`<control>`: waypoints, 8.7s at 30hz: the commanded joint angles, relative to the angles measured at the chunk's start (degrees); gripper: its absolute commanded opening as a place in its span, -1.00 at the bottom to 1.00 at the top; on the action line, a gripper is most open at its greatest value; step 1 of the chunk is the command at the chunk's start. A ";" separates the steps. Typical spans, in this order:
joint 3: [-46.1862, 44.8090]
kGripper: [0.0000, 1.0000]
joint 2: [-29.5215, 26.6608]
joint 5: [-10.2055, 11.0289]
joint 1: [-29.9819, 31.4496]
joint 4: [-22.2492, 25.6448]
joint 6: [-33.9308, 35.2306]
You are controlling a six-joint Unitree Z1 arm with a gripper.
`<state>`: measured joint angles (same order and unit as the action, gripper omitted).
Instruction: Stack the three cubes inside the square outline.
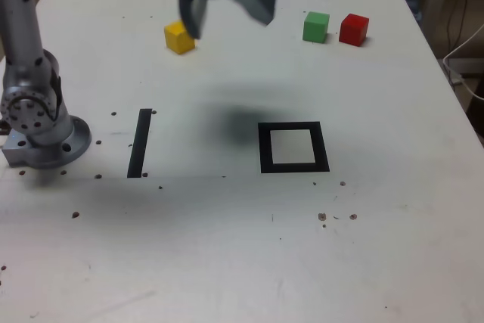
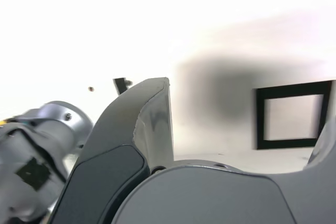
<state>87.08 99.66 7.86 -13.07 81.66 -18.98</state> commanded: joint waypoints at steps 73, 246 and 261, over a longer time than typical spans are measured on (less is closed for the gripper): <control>49.26 0.99 43.78 8.25 -9.17 -4.96 -31.74; -2.59 0.99 20.05 -0.70 22.38 -17.29 30.85; -1.11 0.99 13.47 1.79 22.08 -6.98 31.01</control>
<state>85.78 113.88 9.45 9.30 74.13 12.01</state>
